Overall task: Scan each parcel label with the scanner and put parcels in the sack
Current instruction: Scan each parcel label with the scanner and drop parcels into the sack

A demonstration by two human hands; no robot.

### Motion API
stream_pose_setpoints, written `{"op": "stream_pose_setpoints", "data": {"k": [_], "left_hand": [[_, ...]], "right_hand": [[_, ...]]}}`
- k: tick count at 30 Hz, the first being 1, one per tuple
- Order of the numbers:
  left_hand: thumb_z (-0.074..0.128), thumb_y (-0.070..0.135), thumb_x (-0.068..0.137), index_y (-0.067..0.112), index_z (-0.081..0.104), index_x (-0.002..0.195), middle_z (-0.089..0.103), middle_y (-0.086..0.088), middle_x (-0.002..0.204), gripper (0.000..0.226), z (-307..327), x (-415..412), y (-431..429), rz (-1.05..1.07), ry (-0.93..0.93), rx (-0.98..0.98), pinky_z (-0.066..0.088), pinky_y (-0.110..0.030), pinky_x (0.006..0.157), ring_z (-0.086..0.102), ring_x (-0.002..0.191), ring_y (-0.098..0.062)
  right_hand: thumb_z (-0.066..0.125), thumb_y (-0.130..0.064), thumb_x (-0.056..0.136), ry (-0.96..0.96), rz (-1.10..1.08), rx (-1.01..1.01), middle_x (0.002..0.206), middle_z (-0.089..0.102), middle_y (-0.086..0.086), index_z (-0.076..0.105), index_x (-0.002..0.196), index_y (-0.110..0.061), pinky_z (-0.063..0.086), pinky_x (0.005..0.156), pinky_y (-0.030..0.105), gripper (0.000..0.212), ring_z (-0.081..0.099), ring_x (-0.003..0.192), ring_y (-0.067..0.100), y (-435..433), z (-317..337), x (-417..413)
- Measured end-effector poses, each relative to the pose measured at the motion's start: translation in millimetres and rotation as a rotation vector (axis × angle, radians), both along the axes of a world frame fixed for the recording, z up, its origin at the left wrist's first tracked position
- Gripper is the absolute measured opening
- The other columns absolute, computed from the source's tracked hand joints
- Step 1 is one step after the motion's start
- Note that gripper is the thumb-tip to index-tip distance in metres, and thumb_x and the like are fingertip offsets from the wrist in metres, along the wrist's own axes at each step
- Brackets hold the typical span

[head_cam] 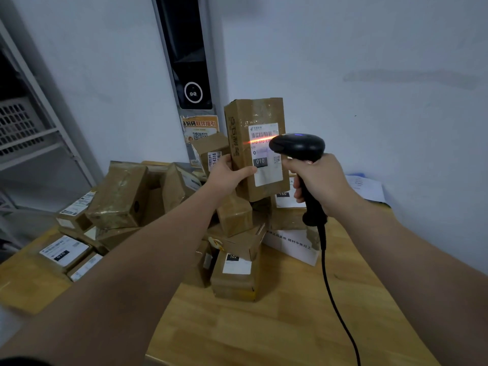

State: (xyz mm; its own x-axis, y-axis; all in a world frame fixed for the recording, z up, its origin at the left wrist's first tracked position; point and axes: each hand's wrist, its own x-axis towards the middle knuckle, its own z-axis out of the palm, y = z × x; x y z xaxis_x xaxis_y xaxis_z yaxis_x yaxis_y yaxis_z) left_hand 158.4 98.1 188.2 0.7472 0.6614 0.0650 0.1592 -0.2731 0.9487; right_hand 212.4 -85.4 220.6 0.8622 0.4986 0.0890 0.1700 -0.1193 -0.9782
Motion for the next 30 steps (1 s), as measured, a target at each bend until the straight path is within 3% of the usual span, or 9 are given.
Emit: {"op": "stream_pose_setpoints", "data": {"k": [8, 12, 15, 21, 25, 30], "left_hand": [[0.071, 0.029, 0.087, 0.014, 0.050, 0.133, 0.058, 0.005, 0.114, 0.052, -6, 1, -6, 0.008, -0.016, -0.083, 0.047, -0.026, 0.081, 0.055, 0.100, -0.013], [0.071, 0.029, 0.086, 0.014, 0.052, 0.130, 0.060, 0.004, 0.111, 0.051, -9, 2, -7, 0.007, 0.011, -0.076, 0.048, -0.029, 0.084, 0.058, 0.103, -0.016], [0.071, 0.027, 0.087, 0.013, 0.050, 0.131, 0.057, 0.006, 0.107, 0.051, -10, 1, -10, 0.021, 0.012, -0.100, 0.047, -0.024, 0.077, 0.055, 0.095, -0.012], [0.073, 0.029, 0.084, 0.013, 0.050, 0.132, 0.061, 0.002, 0.120, 0.056, -14, 1, -12, 0.038, 0.012, -0.122, 0.047, -0.023, 0.075, 0.056, 0.093, -0.010], [0.074, 0.036, 0.082, 0.014, 0.048, 0.136, 0.061, -0.002, 0.126, 0.064, -17, -1, -14, 0.045, 0.032, -0.127, 0.051, -0.033, 0.089, 0.058, 0.106, -0.016], [0.072, 0.032, 0.085, 0.012, 0.048, 0.135, 0.060, 0.000, 0.122, 0.059, -20, -8, -21, 0.037, 0.013, -0.148, 0.049, -0.022, 0.074, 0.056, 0.096, -0.012]], "right_hand": [[0.064, -0.023, 0.090, 0.008, -0.007, -0.020, 0.060, 0.055, 0.009, 0.062, 0.085, -0.004, 0.048, 0.049, 0.027, 0.020, 0.054, 0.047, 0.020, -3, -1, 4], [0.064, -0.020, 0.088, 0.026, 0.003, -0.022, 0.061, 0.055, 0.010, 0.063, 0.087, -0.003, 0.048, 0.049, 0.028, 0.016, 0.054, 0.047, 0.021, -2, 0, 4], [0.063, -0.017, 0.086, 0.056, 0.006, -0.024, 0.060, 0.054, 0.010, 0.062, 0.088, -0.002, 0.047, 0.048, 0.027, 0.015, 0.053, 0.047, 0.020, -2, -2, 4], [0.063, -0.014, 0.085, 0.091, -0.003, -0.030, 0.056, 0.053, 0.008, 0.060, 0.082, -0.004, 0.047, 0.048, 0.028, 0.010, 0.051, 0.045, 0.021, -1, -4, 1], [0.062, -0.013, 0.085, 0.108, -0.006, -0.043, 0.058, 0.053, 0.009, 0.060, 0.081, -0.005, 0.047, 0.049, 0.028, 0.009, 0.051, 0.046, 0.021, -3, -3, -1], [0.063, -0.010, 0.081, 0.152, -0.022, -0.011, 0.057, 0.053, 0.009, 0.061, 0.081, -0.003, 0.046, 0.049, 0.029, 0.008, 0.050, 0.046, 0.022, -7, -5, -3]]}}
